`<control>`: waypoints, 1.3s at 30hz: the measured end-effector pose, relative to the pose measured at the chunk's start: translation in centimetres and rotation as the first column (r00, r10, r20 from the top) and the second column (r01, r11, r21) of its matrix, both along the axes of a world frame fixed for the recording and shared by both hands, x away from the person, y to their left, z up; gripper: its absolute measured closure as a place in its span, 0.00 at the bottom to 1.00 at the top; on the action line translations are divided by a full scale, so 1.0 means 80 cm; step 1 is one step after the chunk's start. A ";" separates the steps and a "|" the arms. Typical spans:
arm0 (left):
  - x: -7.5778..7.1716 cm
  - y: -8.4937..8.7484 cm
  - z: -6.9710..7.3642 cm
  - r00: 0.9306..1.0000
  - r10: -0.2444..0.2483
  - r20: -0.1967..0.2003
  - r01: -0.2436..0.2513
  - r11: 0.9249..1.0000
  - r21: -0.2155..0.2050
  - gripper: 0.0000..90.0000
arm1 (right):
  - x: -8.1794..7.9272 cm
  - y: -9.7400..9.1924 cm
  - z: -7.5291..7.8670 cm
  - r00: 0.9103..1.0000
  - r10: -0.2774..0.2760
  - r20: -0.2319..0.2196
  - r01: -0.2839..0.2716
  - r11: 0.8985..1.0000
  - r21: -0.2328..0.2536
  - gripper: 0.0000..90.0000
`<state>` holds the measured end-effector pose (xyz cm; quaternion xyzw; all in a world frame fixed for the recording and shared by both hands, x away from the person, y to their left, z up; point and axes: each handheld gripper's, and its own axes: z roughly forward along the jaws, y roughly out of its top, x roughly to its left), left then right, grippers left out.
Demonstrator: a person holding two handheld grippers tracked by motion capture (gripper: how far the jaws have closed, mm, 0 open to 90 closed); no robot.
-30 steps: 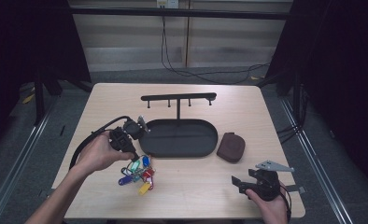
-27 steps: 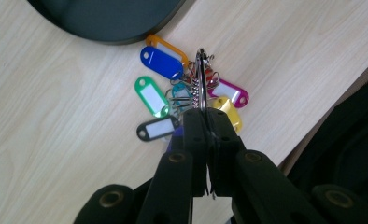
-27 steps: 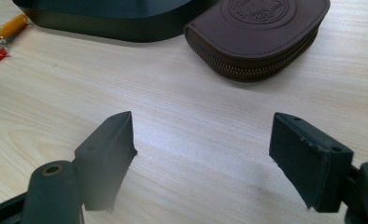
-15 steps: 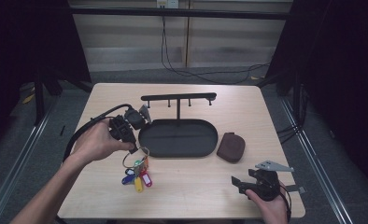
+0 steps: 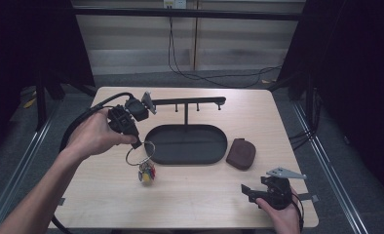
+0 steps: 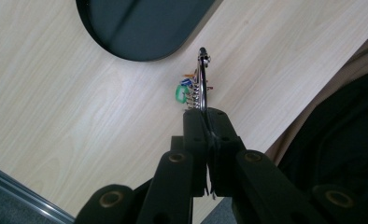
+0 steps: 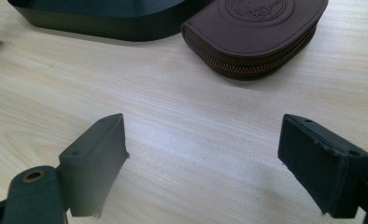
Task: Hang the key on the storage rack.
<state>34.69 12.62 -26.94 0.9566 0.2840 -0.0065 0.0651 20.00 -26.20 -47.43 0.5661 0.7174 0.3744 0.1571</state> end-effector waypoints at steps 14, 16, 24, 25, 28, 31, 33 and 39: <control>0.019 0.000 0.030 0.999 0.026 0.024 -0.025 0.999 -0.027 0.98 | -0.001 0.001 0.001 1.000 0.005 0.008 -0.005 1.000 0.004 0.16; 0.024 -0.001 0.032 0.999 0.044 0.026 -0.043 0.999 -0.030 0.98 | -0.001 0.000 0.002 1.000 0.005 0.009 -0.005 1.000 0.004 0.16; 0.043 -0.014 0.036 0.998 0.061 0.026 -0.061 0.998 -0.023 0.98 | -0.001 0.001 0.001 1.000 0.008 0.003 -0.008 1.000 -0.001 0.16; 0.045 -0.015 0.037 0.998 0.053 0.022 -0.052 0.998 -0.025 0.98 | -0.001 0.001 0.001 1.000 0.008 0.001 -0.008 1.000 0.000 0.16; 0.053 -0.020 0.036 0.998 0.065 0.017 -0.064 0.998 -0.024 0.98 | -0.002 0.001 0.001 1.000 0.009 0.007 -0.009 1.000 0.002 0.17; 0.060 -0.024 0.036 0.995 0.094 0.030 -0.093 0.995 -0.022 0.98 | -0.002 0.000 0.001 1.000 0.009 0.007 -0.009 1.000 0.004 0.17; 0.065 -0.027 0.032 0.996 0.092 0.010 -0.091 0.996 -0.014 0.98 | -0.002 0.000 0.001 1.000 0.010 0.006 -0.010 1.000 0.004 0.17; 0.081 -0.036 0.024 0.992 0.122 0.005 -0.122 0.992 0.017 0.98 | -0.002 0.001 0.001 1.000 0.013 0.000 -0.013 1.000 0.007 0.17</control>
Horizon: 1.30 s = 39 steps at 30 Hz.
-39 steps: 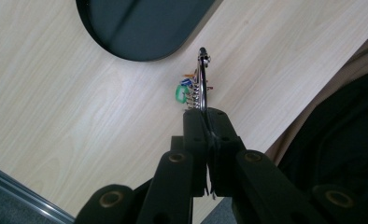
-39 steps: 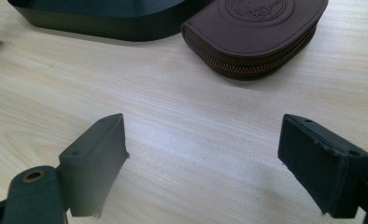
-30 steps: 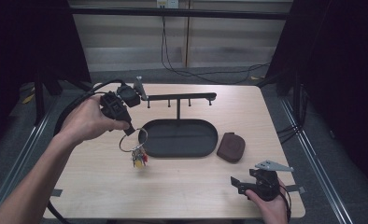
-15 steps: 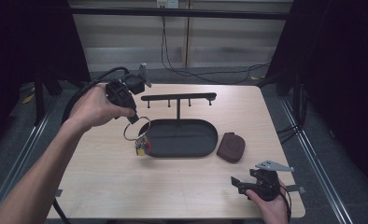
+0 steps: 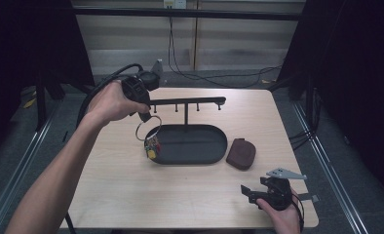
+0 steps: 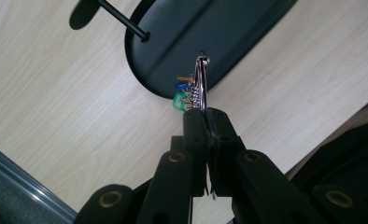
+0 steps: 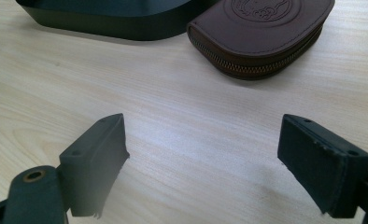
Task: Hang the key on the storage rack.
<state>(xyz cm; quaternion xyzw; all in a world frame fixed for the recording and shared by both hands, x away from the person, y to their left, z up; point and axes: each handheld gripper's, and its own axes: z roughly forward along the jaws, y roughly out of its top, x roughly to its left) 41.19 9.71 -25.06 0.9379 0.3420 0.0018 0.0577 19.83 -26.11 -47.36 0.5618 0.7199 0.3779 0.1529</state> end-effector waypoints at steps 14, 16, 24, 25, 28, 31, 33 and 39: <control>0.030 -0.004 -0.006 0.998 0.065 -0.001 -0.065 0.998 0.002 0.98 | 0.000 0.002 0.000 1.000 0.016 -0.001 -0.016 1.000 -0.003 0.17; 0.035 -0.003 -0.009 0.998 0.065 -0.004 -0.065 0.998 0.002 0.98 | 0.000 0.001 0.000 1.000 0.015 -0.002 -0.015 1.000 -0.003 0.17; 0.054 0.002 -0.021 0.997 0.078 -0.005 -0.078 0.997 0.004 0.98 | 0.001 0.002 -0.001 1.000 0.016 -0.005 -0.016 1.000 -0.002 0.17; 0.054 0.001 -0.023 0.996 0.087 -0.003 -0.087 0.996 0.006 0.98 | 0.001 0.002 -0.001 1.000 0.016 -0.008 -0.016 1.000 -0.002 0.17; 0.058 -0.001 -0.025 0.996 0.084 0.003 -0.084 0.996 0.010 0.98 | 0.000 0.002 -0.001 1.000 0.018 -0.005 -0.018 1.000 -0.003 0.17; 0.061 -0.003 -0.028 0.996 0.086 0.015 -0.087 0.996 0.010 0.98 | 0.000 0.002 -0.001 1.000 0.019 -0.003 -0.019 1.000 -0.003 0.17; 0.062 -0.004 -0.031 0.996 0.085 0.021 -0.086 0.996 0.010 0.98 | 0.000 0.002 -0.001 1.000 0.020 -0.002 -0.020 1.000 -0.004 0.17; 0.067 -0.005 -0.039 0.995 0.092 0.032 -0.092 0.996 0.007 0.98 | 0.001 0.002 -0.001 1.000 0.024 -0.003 -0.024 1.000 -0.006 0.17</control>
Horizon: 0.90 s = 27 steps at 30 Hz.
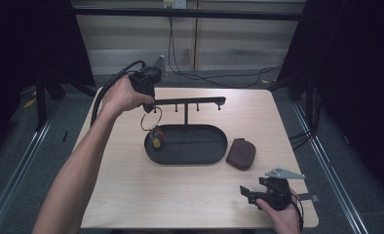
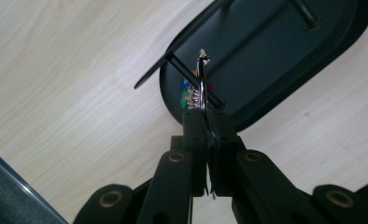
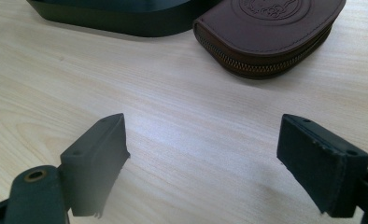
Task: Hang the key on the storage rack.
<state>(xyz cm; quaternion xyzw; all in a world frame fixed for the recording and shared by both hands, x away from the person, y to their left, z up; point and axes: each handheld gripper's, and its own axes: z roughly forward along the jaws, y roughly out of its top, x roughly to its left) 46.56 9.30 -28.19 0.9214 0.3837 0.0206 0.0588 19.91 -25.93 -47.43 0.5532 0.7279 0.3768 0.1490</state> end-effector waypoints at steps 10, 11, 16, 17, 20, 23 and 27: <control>-0.003 -0.009 -0.005 0.999 -0.009 0.032 0.008 1.000 0.021 0.92 | 0.000 0.001 0.000 1.000 0.008 -0.004 -0.008 1.000 -0.004 0.17; -0.004 -0.008 -0.004 0.999 -0.005 0.032 0.005 1.000 0.019 0.91 | 0.000 0.001 0.000 1.000 0.009 -0.004 -0.009 1.000 -0.004 0.17; -0.005 0.003 -0.003 0.999 0.006 0.036 -0.005 1.000 -0.008 0.83 | 0.000 0.001 -0.001 1.000 0.005 -0.005 -0.005 1.000 -0.004 0.17; -0.005 0.005 -0.003 0.999 0.006 0.035 -0.006 1.000 -0.014 0.82 | 0.000 0.001 -0.001 1.000 0.004 -0.008 -0.004 1.000 -0.005 0.17; -0.007 0.010 -0.005 0.999 0.010 0.035 -0.008 0.999 -0.043 0.74 | 0.000 0.002 0.000 1.000 0.005 -0.009 -0.005 1.000 -0.006 0.17; -0.009 0.015 -0.009 1.000 0.015 0.025 -0.013 0.997 -0.078 0.64 | 0.000 0.002 0.000 1.000 0.003 -0.008 -0.003 1.000 -0.006 0.17; -0.014 0.022 -0.007 0.999 0.027 0.029 -0.023 0.994 -0.109 0.57 | 0.001 0.002 0.000 1.000 0.006 -0.007 -0.006 1.000 -0.008 0.17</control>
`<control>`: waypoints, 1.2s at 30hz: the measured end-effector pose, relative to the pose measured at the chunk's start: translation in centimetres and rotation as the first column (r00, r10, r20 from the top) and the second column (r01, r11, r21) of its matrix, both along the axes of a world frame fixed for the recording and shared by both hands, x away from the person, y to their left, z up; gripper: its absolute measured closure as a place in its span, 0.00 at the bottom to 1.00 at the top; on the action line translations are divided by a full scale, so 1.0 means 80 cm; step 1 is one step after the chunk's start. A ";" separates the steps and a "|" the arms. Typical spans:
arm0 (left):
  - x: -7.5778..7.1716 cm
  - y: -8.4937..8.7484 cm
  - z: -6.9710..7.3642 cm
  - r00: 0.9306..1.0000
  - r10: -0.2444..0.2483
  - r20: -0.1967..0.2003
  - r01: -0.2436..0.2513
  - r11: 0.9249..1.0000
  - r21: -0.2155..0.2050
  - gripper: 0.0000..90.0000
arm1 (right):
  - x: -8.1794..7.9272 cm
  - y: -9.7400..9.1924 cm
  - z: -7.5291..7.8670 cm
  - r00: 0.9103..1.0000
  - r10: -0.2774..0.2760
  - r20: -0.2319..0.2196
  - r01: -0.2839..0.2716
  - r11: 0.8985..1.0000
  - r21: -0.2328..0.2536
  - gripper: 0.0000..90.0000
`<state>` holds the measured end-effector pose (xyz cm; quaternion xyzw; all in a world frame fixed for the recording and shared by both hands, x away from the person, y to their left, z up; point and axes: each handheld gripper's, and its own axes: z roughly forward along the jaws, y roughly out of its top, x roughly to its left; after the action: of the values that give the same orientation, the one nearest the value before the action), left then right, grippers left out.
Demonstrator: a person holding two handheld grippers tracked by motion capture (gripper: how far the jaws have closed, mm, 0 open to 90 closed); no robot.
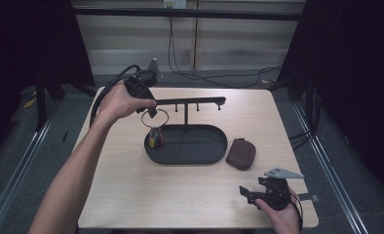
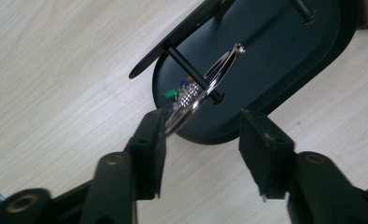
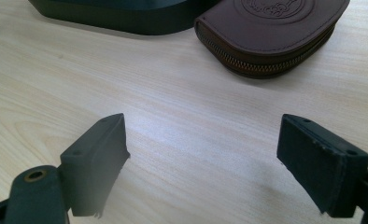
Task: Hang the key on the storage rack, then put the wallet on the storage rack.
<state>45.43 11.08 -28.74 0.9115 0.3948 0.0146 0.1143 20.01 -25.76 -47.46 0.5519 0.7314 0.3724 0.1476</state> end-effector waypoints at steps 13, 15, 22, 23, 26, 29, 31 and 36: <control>-0.018 0.033 -0.001 0.999 0.047 0.010 -0.045 0.990 -0.135 0.47 | 0.001 0.000 -0.001 1.000 -0.009 -0.002 0.009 1.000 -0.005 0.17; -0.022 0.038 -0.001 0.999 0.047 0.010 -0.045 0.985 -0.167 0.46 | 0.001 -0.001 -0.001 1.000 -0.012 -0.006 0.012 1.000 -0.001 0.17; -0.031 0.054 -0.010 0.999 0.038 0.034 -0.029 0.976 -0.214 0.41 | 0.002 0.000 -0.001 1.000 -0.012 -0.009 0.012 1.000 -0.003 0.17; -0.031 0.058 -0.012 0.999 0.033 0.037 -0.024 0.972 -0.232 0.40 | 0.003 -0.001 -0.001 1.000 -0.012 -0.010 0.012 1.000 -0.004 0.17; -0.036 0.067 -0.017 0.998 0.048 0.046 -0.035 0.965 -0.260 0.38 | 0.003 -0.001 -0.001 1.000 -0.015 -0.005 0.015 1.000 -0.001 0.17; -0.044 0.072 -0.020 0.998 0.043 0.053 -0.027 0.960 -0.279 0.37 | 0.002 -0.002 -0.001 1.000 -0.018 -0.006 0.018 1.000 0.000 0.17; -0.052 0.075 -0.021 0.997 0.036 0.074 -0.013 0.956 -0.294 0.35 | 0.001 -0.002 -0.001 1.000 -0.018 -0.008 0.018 1.000 -0.001 0.17; -0.064 0.084 -0.033 0.993 0.037 0.116 0.002 0.947 -0.322 0.31 | -0.001 -0.003 0.000 1.000 -0.023 0.000 0.023 1.000 0.003 0.17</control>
<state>40.31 17.84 -31.35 0.8746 0.3923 0.0058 0.2848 19.95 -26.04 -47.48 0.5606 0.7243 0.3720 0.1511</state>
